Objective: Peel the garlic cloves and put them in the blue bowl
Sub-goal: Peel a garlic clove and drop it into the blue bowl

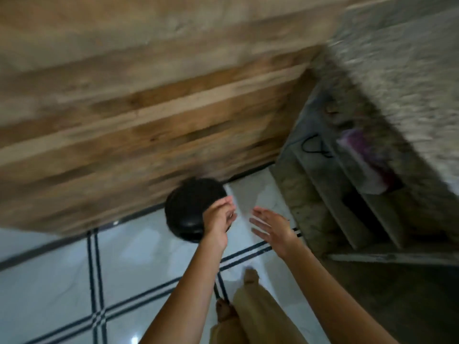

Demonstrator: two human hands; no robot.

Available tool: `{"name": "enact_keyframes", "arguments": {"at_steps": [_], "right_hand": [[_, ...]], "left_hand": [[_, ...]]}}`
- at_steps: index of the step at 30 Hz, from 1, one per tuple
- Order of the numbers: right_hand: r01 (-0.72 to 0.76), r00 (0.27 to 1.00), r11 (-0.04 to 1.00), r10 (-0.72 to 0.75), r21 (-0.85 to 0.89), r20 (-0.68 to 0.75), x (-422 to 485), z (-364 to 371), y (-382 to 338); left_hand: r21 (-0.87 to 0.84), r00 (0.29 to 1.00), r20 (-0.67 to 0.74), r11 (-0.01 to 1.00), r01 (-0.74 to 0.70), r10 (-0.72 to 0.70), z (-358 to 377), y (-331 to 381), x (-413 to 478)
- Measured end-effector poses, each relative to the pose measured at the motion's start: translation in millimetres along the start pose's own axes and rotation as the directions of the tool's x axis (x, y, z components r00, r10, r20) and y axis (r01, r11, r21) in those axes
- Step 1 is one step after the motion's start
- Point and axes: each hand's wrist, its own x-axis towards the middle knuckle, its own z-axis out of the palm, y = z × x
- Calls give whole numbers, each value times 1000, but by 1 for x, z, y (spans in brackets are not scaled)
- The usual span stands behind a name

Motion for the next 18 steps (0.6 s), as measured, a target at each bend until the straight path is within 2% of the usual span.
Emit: {"name": "enact_keyframes", "arguments": {"at_steps": [4, 7, 10, 13, 15, 16, 18], "right_hand": [[222, 960, 964, -190, 146, -205, -81, -104, -55], [321, 915, 922, -243, 217, -322, -140, -185, -81], [429, 853, 869, -300, 246, -428, -189, -273, -85], [537, 754, 802, -318, 261, -574, -240, -360, -78], [580, 654, 794, -318, 184, -686, -271, -418, -65], [599, 585, 793, -336, 114, -738, -284, -445, -58], [593, 448, 804, -369, -38, -815, -305, -496, -38]], "left_hand": [[187, 957, 278, 982, 31, -83, 98, -31, -81], [291, 889, 443, 957, -20, -116, 167, -69, -143], [408, 805, 576, 903, -134, -142, 233, -124, -203], [486, 719, 684, 812, -324, -122, 297, -188, -264], [511, 642, 763, 680, -526, -78, 334, -232, -297], [498, 573, 818, 564, -658, -54, 352, -254, -308], [380, 375, 925, 235, -895, -68, 382, -301, -323]]}}
